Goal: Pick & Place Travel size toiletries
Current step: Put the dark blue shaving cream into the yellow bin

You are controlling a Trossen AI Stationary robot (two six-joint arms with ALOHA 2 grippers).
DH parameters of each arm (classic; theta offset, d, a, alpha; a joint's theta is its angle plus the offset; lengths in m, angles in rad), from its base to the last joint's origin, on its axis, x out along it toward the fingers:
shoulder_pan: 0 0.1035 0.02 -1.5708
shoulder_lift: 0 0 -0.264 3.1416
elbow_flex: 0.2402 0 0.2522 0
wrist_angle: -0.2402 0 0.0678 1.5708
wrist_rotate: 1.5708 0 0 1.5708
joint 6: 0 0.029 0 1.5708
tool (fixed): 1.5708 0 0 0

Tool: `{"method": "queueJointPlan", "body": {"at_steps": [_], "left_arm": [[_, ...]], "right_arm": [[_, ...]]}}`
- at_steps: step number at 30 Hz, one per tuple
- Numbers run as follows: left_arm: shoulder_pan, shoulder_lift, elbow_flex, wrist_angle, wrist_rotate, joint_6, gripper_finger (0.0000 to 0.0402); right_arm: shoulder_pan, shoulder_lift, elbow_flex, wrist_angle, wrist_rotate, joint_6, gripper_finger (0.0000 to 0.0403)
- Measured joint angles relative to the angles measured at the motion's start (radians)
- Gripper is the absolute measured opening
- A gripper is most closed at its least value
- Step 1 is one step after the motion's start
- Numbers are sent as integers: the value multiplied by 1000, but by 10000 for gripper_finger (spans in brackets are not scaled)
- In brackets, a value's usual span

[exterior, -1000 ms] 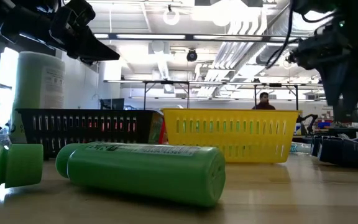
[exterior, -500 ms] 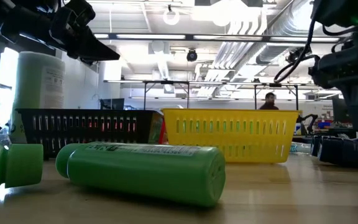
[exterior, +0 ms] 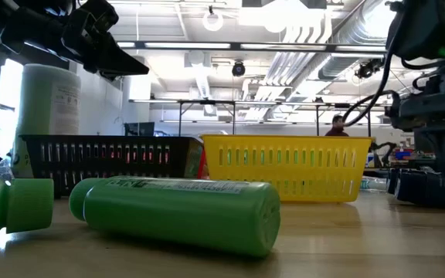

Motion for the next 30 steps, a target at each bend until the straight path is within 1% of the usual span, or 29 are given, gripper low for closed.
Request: {"method": "queueJointPlan", "body": {"at_steps": [3, 10, 13, 20, 23, 26, 30], "left_arm": [[0, 0, 0, 0, -19, 1, 1], [0, 0, 0, 0, -22, 0, 1], [0, 0, 0, 0, -25, 0, 1], [0, 0, 0, 0, -25, 0, 1], [0, 0, 0, 0, -25, 0, 1], [0, 0, 0, 0, -25, 0, 1], [0, 0, 0, 0, -25, 0, 1]], "right_arm": [[0, 12, 0, 7, -2, -22, 231], [0, 10, -2, 11, 7, -46, 227], [0, 10, -2, 10, 9, -47, 208], [0, 11, -4, 2, 10, -48, 149], [0, 11, -4, 2, 10, -48, 135], [0, 11, -4, 2, 7, -48, 135], [0, 11, -4, 4, 6, -48, 152]]}}
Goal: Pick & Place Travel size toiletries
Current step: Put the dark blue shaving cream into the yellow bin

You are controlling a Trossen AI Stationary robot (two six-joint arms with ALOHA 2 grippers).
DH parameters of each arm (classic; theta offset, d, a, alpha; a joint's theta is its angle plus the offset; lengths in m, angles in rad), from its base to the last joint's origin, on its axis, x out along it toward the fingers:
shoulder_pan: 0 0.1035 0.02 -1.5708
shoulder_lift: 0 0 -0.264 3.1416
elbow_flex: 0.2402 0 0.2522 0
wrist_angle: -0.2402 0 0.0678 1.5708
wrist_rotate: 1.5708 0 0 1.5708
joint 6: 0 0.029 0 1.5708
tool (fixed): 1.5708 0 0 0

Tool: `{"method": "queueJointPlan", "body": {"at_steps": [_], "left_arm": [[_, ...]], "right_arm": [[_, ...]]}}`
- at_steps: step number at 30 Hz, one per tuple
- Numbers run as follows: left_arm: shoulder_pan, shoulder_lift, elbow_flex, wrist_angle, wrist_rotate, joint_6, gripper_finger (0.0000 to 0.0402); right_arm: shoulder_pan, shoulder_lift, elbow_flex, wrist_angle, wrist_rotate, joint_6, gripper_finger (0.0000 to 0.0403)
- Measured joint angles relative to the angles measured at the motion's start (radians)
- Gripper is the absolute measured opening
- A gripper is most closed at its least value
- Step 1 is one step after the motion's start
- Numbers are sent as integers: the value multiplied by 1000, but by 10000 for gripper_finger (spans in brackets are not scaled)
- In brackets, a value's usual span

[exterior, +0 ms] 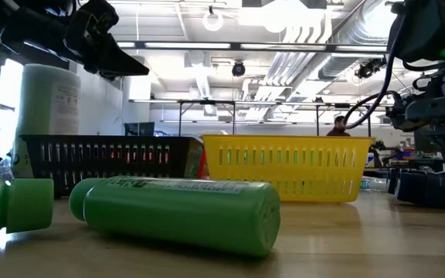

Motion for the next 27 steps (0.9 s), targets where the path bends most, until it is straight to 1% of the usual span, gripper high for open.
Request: {"method": "queueJointPlan", "body": {"at_steps": [3, 8, 10, 16, 23, 27], "left_arm": [[0, 0, 0, 0, 0, 0, 1], [0, 0, 0, 0, 0, 0, 1], [0, 0, 0, 0, 0, 0, 1], [0, 0, 0, 0, 0, 0, 1], [0, 0, 0, 0, 0, -1, 1], [0, 0, 0, 0, 0, 0, 1]], "right_arm": [[0, 0, 0, 1, -1, 0, 152], [0, 0, 0, 1, -5, 0, 131], [-1, 0, 0, 2, -12, 0, 128], [-1, 1, 0, 4, -13, 0, 140], [-1, -8, 0, 2, -15, 0, 124], [0, -25, 15, -20, -11, 0, 131]]}}
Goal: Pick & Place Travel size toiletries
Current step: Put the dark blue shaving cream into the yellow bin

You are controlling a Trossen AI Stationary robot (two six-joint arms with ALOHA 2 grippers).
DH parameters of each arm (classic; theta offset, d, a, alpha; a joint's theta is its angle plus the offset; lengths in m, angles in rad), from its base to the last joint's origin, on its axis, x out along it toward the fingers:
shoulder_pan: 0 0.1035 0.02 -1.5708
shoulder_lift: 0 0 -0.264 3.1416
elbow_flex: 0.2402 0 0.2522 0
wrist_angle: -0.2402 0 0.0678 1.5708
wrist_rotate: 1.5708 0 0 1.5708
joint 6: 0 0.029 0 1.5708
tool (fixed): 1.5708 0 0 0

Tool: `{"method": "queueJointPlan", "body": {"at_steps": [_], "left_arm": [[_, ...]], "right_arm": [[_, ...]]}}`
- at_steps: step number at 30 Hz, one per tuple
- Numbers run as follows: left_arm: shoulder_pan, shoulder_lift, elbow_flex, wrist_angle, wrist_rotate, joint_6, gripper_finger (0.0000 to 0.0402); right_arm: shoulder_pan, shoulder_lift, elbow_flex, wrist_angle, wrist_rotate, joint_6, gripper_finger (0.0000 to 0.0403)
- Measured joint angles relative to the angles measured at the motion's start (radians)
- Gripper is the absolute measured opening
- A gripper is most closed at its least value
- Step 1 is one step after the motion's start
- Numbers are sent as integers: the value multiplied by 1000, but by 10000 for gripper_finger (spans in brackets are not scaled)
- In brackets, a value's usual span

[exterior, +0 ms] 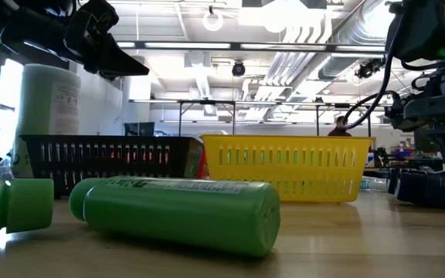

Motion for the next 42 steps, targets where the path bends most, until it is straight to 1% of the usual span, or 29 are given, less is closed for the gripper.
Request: {"method": "queueJointPlan", "body": {"at_steps": [3, 7, 14, 20, 25, 30, 36, 42], "left_arm": [[0, 0, 0, 0, 0, 0, 1], [0, 0, 0, 0, 0, -1, 1], [0, 0, 0, 0, 0, -2, 1], [0, 0, 0, 1, 0, -2, 1], [0, 0, 0, 4, 0, -2, 1], [0, 0, 0, 5, 0, -3, 1], [0, 0, 0, 5, 0, -10, 1], [0, 0, 0, 3, 0, -12, 1]], "right_arm": [[0, -23, 13, -1, 4, -6, 133], [0, -57, 18, -8, 15, -31, 122], [0, -119, 21, -11, 66, -36, 131], [0, -180, 21, 13, 108, -97, 122], [0, -219, 21, 108, 213, -167, 130], [-2, -232, 22, 245, 293, -300, 124], [-46, -232, 22, 404, 338, -433, 129], [-97, -232, 22, 551, 335, -605, 125]]}}
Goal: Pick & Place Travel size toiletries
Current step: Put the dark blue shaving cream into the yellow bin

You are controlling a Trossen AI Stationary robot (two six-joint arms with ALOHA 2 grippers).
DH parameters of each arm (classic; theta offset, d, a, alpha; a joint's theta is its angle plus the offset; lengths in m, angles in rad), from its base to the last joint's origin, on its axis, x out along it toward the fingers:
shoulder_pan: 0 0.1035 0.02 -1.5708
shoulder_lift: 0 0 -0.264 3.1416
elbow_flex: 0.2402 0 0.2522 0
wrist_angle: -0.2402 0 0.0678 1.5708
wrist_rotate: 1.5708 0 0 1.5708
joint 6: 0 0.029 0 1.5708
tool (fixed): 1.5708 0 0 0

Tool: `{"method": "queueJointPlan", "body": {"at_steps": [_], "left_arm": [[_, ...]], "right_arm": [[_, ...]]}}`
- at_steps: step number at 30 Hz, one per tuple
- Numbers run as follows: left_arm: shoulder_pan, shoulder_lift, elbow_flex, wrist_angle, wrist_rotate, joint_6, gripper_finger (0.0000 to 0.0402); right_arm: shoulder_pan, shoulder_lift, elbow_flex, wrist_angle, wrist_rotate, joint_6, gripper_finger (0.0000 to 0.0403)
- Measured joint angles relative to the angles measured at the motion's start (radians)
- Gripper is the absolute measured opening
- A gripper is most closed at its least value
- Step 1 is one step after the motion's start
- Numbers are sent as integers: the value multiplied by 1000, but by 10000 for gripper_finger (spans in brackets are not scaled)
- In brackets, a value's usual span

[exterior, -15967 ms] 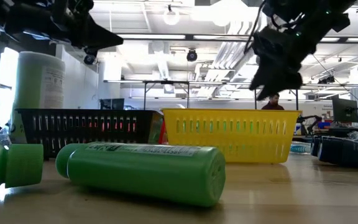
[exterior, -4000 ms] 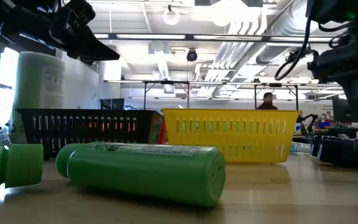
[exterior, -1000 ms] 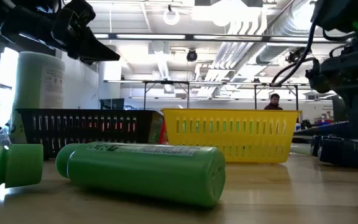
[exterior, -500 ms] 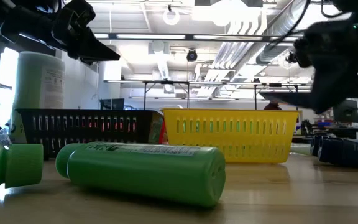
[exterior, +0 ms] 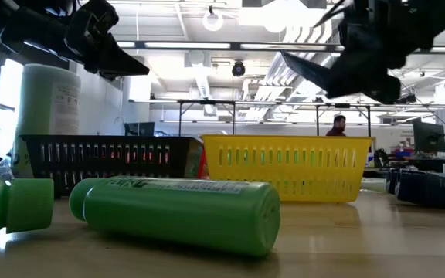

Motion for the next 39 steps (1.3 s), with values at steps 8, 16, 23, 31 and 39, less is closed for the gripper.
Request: {"method": "queueJointPlan", "body": {"at_steps": [8, 16, 23, 31, 39], "left_arm": [[0, 0, 0, -3, 0, -5, 1], [0, 0, 0, -3, 2, -8, 1], [0, 0, 0, -11, 3, -17, 1], [0, 0, 0, -11, 3, -18, 1], [0, 0, 0, -11, 2, -20, 1]], "right_arm": [[-18, 21, 0, 103, -41, -80, 127], [-17, 120, 2, 234, -137, -77, 130], [-16, 215, 49, 266, -243, -57, 131], [-16, 331, 191, 117, -331, -57, 132], [-14, 422, 297, 54, -421, -88, 125]]}}
